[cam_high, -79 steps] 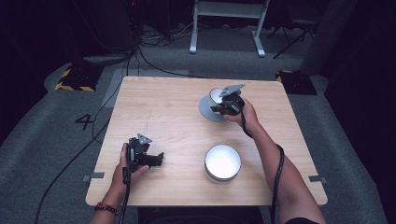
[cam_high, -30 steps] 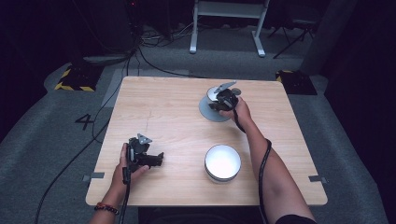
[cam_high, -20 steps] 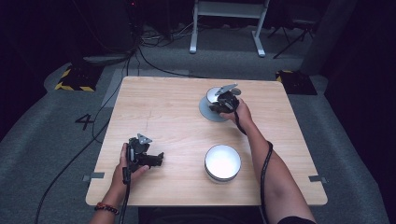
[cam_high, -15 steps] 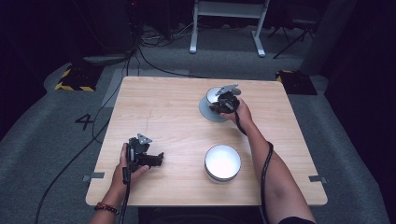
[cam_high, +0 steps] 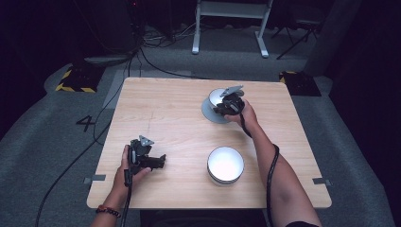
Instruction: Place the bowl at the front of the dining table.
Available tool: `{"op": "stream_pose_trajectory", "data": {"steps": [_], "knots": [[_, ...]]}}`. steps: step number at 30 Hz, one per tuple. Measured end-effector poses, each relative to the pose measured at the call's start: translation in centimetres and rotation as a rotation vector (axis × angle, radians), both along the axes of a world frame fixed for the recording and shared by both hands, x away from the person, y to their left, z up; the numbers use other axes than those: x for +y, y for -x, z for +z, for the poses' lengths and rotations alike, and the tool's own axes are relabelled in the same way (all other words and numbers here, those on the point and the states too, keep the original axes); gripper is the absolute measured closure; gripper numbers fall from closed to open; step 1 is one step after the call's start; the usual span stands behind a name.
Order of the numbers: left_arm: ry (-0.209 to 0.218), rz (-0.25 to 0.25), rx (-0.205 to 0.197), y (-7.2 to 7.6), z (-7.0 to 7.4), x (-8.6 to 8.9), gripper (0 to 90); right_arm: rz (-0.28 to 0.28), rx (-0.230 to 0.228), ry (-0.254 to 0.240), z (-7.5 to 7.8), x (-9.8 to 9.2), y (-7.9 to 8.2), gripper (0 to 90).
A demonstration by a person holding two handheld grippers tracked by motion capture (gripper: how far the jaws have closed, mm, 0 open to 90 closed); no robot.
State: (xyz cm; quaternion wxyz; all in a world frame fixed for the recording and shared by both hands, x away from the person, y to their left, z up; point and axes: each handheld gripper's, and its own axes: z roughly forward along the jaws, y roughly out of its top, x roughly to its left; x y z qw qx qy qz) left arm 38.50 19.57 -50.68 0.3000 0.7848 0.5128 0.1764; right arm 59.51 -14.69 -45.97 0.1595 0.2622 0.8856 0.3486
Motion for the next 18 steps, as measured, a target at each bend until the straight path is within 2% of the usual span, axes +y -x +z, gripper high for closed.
{"op": "stream_pose_trajectory", "data": {"steps": [2, 9, 18], "knots": [[-0.004, 0.001, -0.003, 0.0, 0.0, 0.0, 0.0, -0.009, 0.002, 0.01, 0.2, -0.1, 0.1, 68.6], [0.0, 0.0, 0.0, 0.0, 0.0, 0.0, 0.0, -0.015, 0.002, -0.005, 0.5, -0.6, 0.5, 66.1], [-0.005, 0.0, -0.004, 0.0, 0.0, 0.0, 0.0, -0.018, -0.023, 0.018, 0.8, -1.1, 1.1, 60.4]]}}
